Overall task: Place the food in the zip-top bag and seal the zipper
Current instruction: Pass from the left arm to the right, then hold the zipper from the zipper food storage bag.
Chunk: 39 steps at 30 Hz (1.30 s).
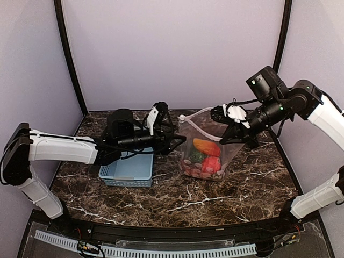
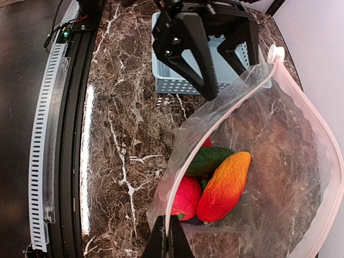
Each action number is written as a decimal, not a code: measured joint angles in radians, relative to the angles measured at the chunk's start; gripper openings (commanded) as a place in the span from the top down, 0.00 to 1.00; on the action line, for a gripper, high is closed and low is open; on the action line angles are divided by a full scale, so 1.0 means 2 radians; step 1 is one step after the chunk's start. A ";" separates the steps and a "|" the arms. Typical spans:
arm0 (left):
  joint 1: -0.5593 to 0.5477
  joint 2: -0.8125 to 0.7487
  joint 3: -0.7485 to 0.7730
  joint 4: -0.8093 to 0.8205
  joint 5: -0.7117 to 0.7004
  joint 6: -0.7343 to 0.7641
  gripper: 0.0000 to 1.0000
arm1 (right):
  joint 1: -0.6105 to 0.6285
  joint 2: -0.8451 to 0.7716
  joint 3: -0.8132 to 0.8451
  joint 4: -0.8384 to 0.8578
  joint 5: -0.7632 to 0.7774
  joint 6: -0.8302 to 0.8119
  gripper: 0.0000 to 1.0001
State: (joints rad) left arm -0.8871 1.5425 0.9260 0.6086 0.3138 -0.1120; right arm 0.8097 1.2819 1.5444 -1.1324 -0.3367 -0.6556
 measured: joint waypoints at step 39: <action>0.061 0.154 0.156 0.133 0.261 -0.121 0.88 | -0.014 0.002 0.018 -0.010 -0.015 -0.010 1.00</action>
State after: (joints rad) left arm -0.7658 1.8511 1.2381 0.8745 0.8360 -0.3534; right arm 0.7815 1.2869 1.5799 -1.1530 -0.3660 -0.6762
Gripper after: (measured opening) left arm 0.148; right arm 0.006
